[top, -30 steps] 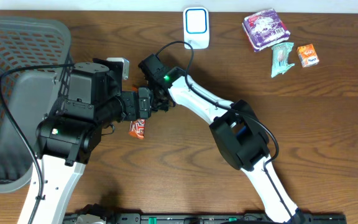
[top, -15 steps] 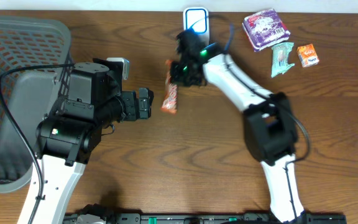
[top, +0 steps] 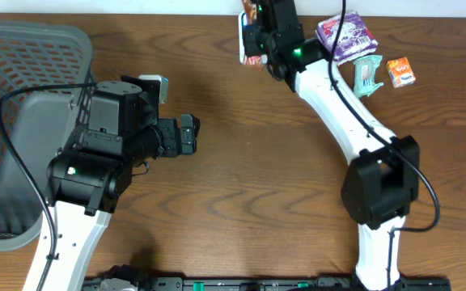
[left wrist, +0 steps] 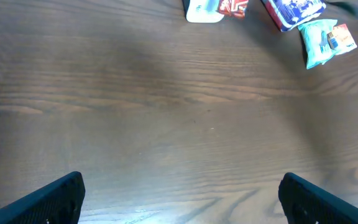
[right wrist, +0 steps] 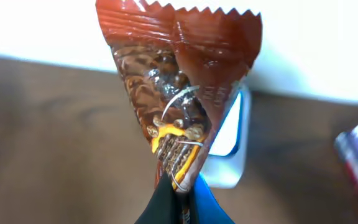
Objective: Scan the item barcode
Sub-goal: 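Carry the chocolate bar right and lower it beside the mint packet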
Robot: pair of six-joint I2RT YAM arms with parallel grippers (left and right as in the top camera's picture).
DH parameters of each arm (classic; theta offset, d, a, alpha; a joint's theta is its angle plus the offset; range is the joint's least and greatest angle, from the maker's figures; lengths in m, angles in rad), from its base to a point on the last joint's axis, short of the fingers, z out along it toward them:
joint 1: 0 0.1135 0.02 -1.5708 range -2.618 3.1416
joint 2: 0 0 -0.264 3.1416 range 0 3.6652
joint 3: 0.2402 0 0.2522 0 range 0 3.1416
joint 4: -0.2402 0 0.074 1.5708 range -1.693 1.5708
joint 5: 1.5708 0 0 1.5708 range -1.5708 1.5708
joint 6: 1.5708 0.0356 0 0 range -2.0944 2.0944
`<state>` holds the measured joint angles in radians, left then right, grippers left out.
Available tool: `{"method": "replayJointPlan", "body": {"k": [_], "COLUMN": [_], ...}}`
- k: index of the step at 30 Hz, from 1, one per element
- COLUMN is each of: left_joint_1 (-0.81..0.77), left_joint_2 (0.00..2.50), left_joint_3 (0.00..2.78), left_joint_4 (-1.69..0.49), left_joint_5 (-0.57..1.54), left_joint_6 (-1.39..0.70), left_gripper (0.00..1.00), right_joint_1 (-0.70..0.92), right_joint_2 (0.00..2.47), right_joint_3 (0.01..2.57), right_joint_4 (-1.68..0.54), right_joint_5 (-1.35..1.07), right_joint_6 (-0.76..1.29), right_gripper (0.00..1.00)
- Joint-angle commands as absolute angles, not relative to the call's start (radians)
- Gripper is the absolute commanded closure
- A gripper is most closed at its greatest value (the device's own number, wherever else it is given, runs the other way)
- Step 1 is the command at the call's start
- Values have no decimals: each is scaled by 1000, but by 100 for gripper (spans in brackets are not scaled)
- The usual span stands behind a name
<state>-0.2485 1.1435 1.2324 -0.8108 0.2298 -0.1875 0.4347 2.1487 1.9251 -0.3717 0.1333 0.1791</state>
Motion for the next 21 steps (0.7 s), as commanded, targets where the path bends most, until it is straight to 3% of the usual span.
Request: {"method": "replayJointPlan", "body": {"k": [1, 10, 21], "left_joint_1": [-245, -245, -245], "left_joint_2": [1143, 1143, 1143], "left_joint_3": [1250, 1250, 1250], "left_joint_4": [-811, -811, -811], "left_joint_5": [220, 220, 220], "left_joint_6": [-196, -196, -196], "left_gripper": [1, 1, 1], "right_joint_1": [421, 326, 83], "right_joint_2": [2243, 2270, 2133], "right_joint_3": [1924, 1924, 1924], "right_joint_4": [-313, -302, -614], "right_joint_5": [266, 253, 327], "right_joint_6": [140, 153, 217], "right_gripper": [99, 99, 99]}}
